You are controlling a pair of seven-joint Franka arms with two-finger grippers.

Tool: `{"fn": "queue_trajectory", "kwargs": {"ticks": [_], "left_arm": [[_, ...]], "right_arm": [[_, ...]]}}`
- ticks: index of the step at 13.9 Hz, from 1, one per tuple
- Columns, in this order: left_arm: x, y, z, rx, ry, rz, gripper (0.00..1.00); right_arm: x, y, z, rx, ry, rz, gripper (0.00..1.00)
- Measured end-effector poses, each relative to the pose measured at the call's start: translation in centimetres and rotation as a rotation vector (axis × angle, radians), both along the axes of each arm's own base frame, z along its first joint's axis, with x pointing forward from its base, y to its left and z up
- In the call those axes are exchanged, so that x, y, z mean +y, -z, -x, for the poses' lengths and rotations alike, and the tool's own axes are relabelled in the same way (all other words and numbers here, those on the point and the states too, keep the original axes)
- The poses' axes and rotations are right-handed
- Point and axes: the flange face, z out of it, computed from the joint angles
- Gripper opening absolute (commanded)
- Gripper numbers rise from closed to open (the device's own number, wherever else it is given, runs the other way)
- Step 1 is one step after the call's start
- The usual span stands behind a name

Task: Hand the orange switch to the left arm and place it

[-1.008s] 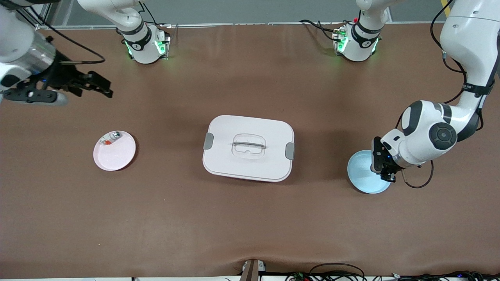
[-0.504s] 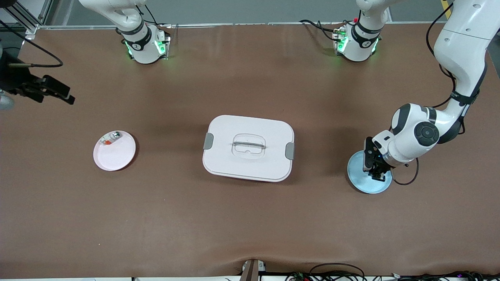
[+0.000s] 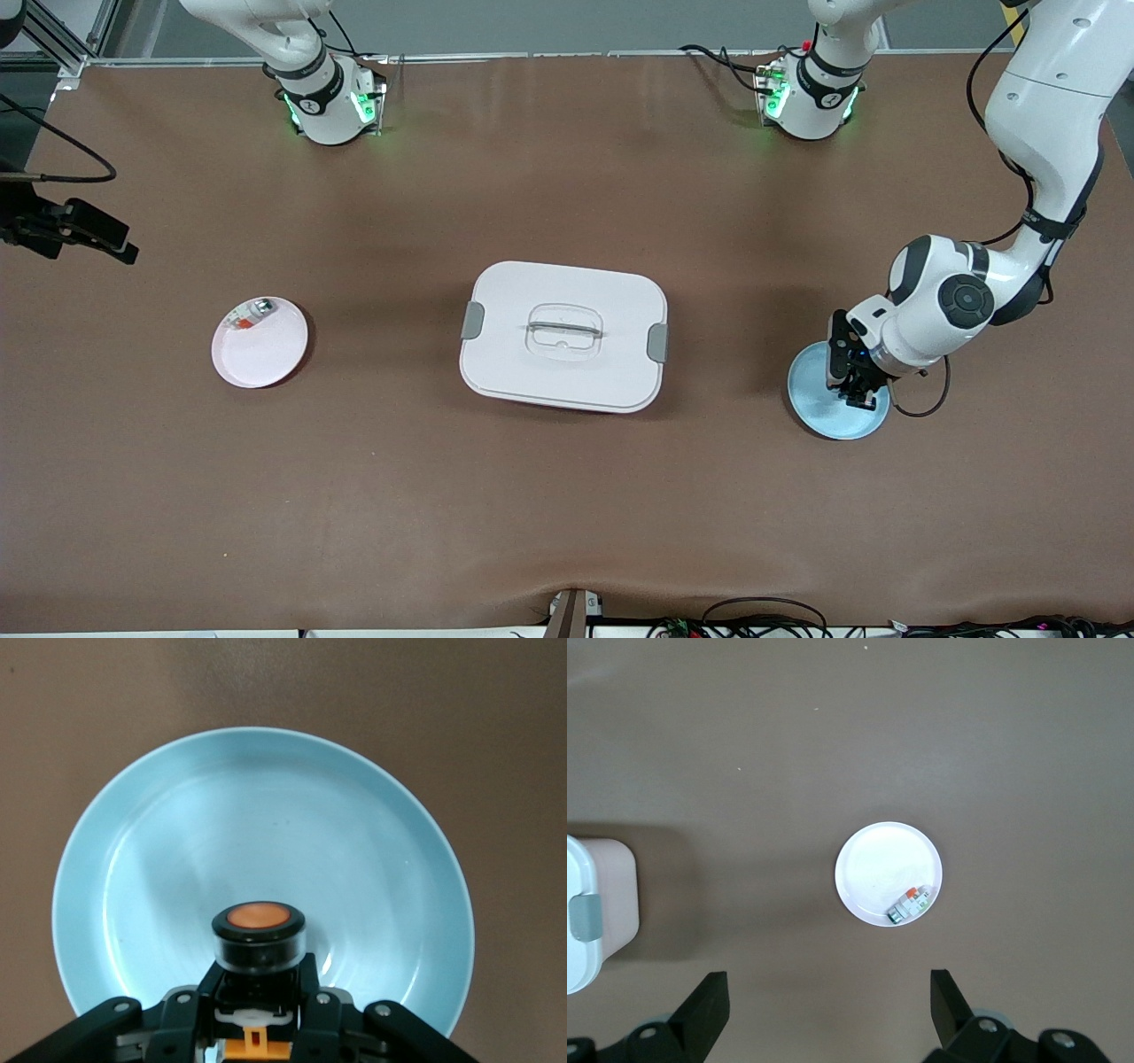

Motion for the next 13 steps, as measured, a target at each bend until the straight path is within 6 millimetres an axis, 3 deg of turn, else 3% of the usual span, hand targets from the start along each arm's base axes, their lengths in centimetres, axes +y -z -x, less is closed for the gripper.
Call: {"fn": "queue_trajectory", "kwargs": {"ticks": [2,8,10,13], "left_arm": [[0.0,0.1,0.1,-0.001,-0.004,0.002,1.0],[0.1,-0.5,-0.4,-0.019,-0.065,0.011,1.0],[1.0,-2.4,-1.2,-0.045,-0.114,0.0,1.0],[2.3,-7.6,-2.4,-0.001,-0.259,-0.056,1.0]], "right_arm": [[-0.2,0.1,-0.1,0.002,-0.004,0.0,1.0],[0.2,0.0,-0.2,-0.001,-0.012,0.0,1.0],[0.1,-0.1,-0.2,-0.002,-0.01,0.0,1.0],[0.5,-0.1,-0.2,-0.001,-0.019,-0.001,1.0]]}}
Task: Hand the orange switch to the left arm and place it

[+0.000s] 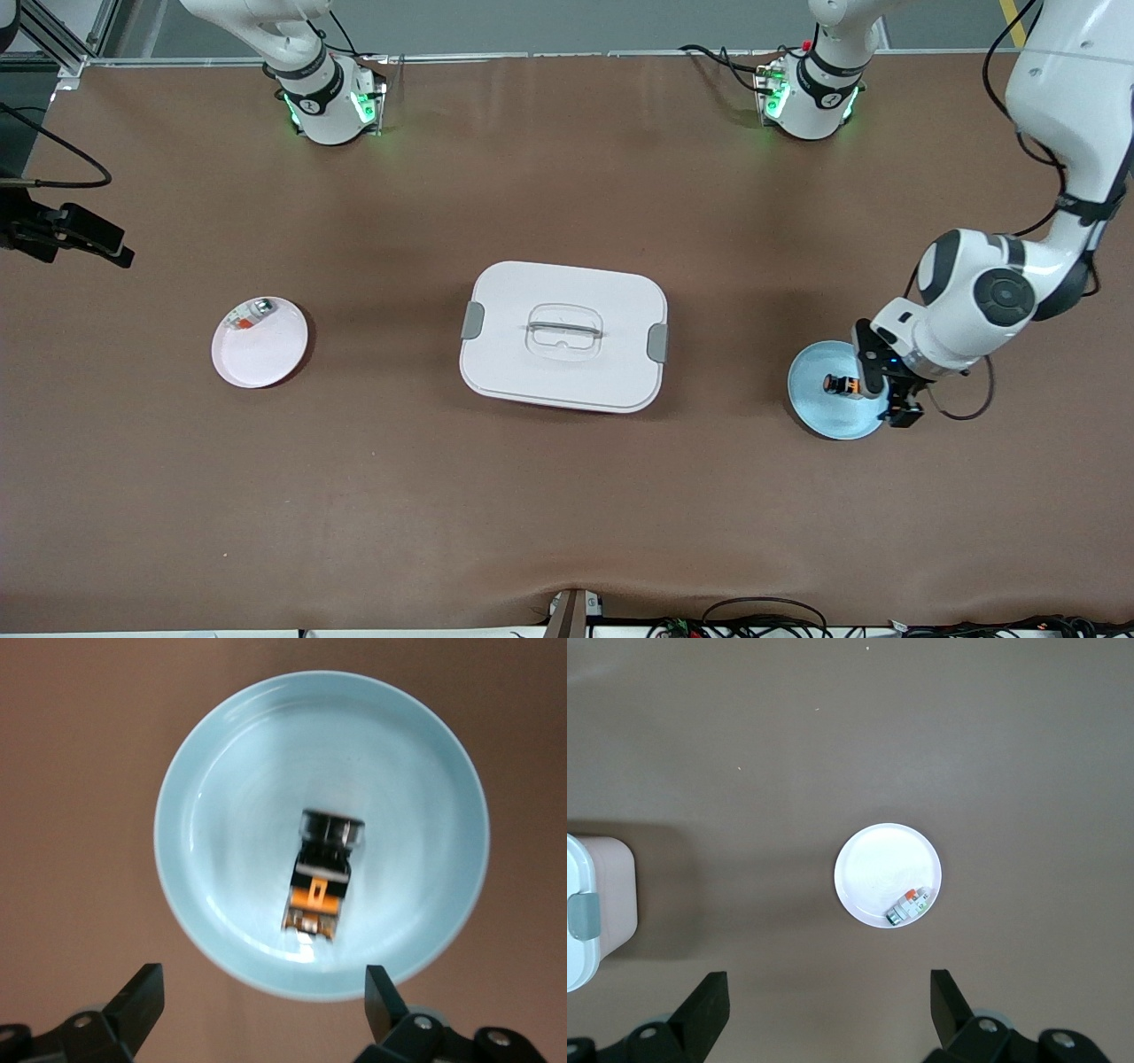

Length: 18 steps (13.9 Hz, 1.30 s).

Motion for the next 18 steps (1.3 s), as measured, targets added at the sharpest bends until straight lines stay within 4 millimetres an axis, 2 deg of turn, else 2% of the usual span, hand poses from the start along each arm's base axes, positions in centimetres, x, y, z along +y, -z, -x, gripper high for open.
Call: {"fn": "queue_trajectory", "kwargs": {"ticks": [3,6,8,11,13,16,18], "left_arm": [[0.1,-6.7,-0.9,0.038,-0.203,0.032,1.0],[2.8,-13.1,-1.6,0.069,-0.39,0.111,1.0],[4.5,-16.2,-2.0,0.083,-0.502,0.142,1.0],[4.8,-19.8,-2.4,0.09,-0.701,0.154,1.0],[3.5,-22.2,-2.5,0.067,-0.865,0.172,1.0],[-1.4,-25.4,-1.8,0.039,-1.078,0.206,1.0],[-3.3,-27.1,-0.9,0.036,-1.173,0.199,1.0]], "right_arm": [[0.9,0.1,0.0,0.002,-0.016,-0.001,1.0],[0.8,0.2,-0.1,0.004,-0.015,-0.001,1.0],[0.5,0.6,0.0,0.004,-0.009,-0.001,1.0],[0.3,1.2,1.1,0.0,-0.005,-0.002,1.0],[0.3,0.9,1.9,-0.002,-0.009,-0.002,1.0],[0.2,-0.2,2.7,0.001,-0.072,-0.003,1.0],[-0.1,-0.6,2.9,0.003,-0.08,-0.002,1.0]]}}
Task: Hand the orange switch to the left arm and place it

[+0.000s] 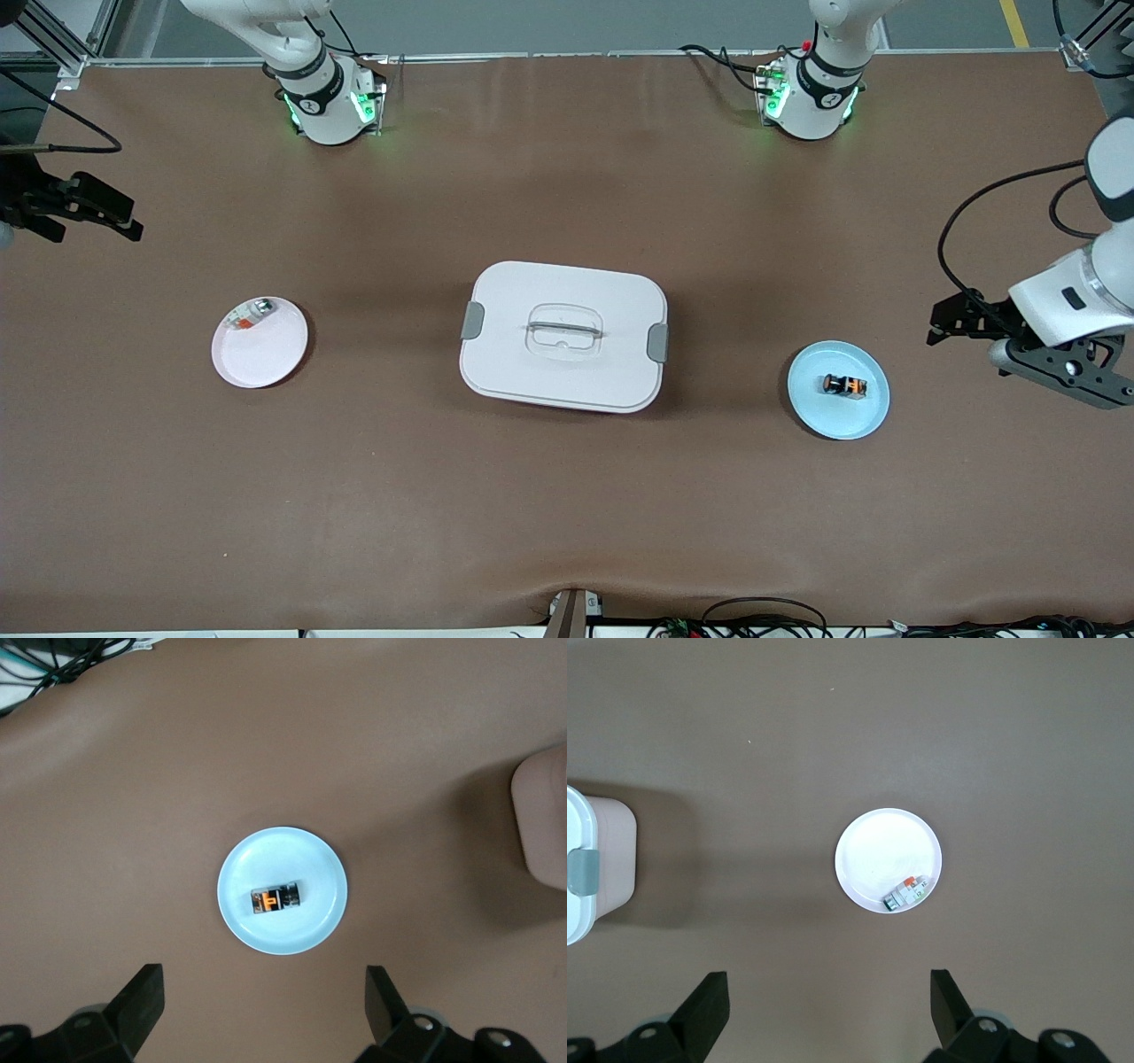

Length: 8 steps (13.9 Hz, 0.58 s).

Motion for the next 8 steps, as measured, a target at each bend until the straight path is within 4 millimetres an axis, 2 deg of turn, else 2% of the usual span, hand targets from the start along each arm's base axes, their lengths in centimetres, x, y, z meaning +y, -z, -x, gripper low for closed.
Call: {"fn": "queue_trajectory", "kwargs": {"ticks": [3,5,7,8], "left_arm": [[-1.3,-2.8,1.6,0.006,-0.18,-0.015,1.0],[-3.7,-4.9,3.0,-0.001,-0.304,-0.024,1.0],[-6.4,-6.0,4.7,0.018,-0.358,-0.065,1.0],[-6.7,-6.4,5.3,0.027,-0.371,-0.09,1.0]], "right_arm": [[-0.7,0.0,0.1,0.009,0.012,0.0,1.0],[-0.8,0.0,0.2,0.011,0.015,0.0,1.0],[-0.8,0.0,0.2,0.011,0.027,0.0,1.0],[-0.8,0.0,0.2,0.012,0.033,0.001,1.0]]}}
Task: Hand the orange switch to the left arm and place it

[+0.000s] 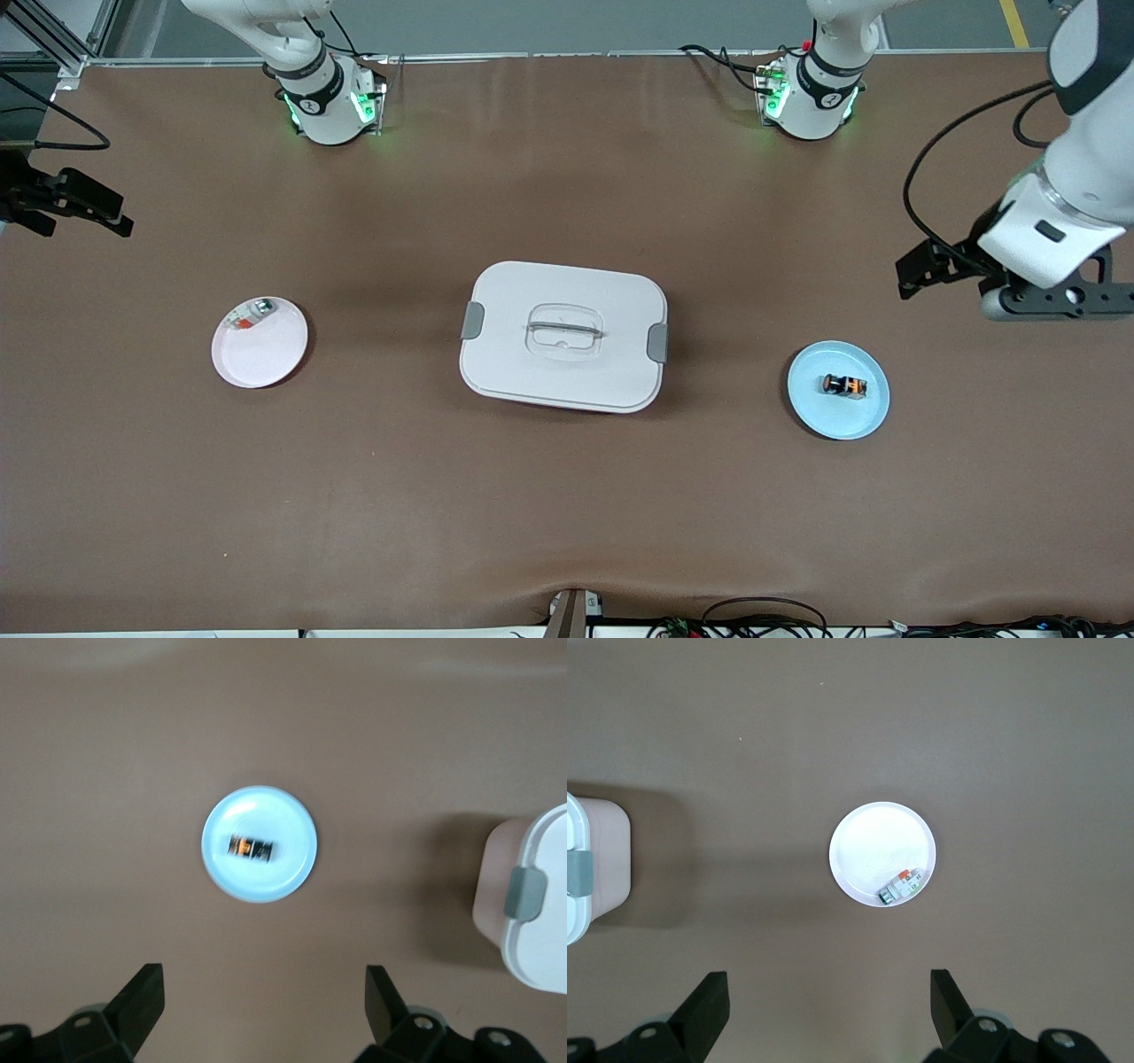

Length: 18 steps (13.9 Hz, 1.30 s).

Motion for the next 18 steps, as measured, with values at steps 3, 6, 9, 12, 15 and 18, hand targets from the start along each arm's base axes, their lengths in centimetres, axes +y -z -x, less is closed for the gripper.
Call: {"fn": "queue_trajectory", "kwargs": {"ticks": [3,6,9,12,15,18], "left_arm": [[2.3,-1.5,1.0,0.01,-0.002,-0.033,1.0],[2.9,-2.8,2.1,0.018,0.013,-0.043,1.0],[2.5,-3.8,3.6,0.045,0.014,-0.048,1.0],[3.2,-4.6,4.8,0.066,-0.006,0.0,1.0],[3.3,-5.2,6.0,0.062,-0.01,0.002,1.0],[3.4,-6.0,7.2,0.05,-0.011,-0.001,1.0]], "right_arm": [[0.1,0.0,0.0,0.0,-0.001,0.0,1.0],[0.1,0.0,0.0,0.0,-0.002,0.0,1.0],[0.1,-0.1,0.0,0.0,-0.002,0.0,1.0],[0.0,-0.1,0.0,-0.001,0.0,0.001,1.0],[-0.1,-0.1,0.0,-0.002,0.001,0.002,1.0],[-0.1,-0.3,0.0,-0.005,0.002,0.002,1.0]]}}
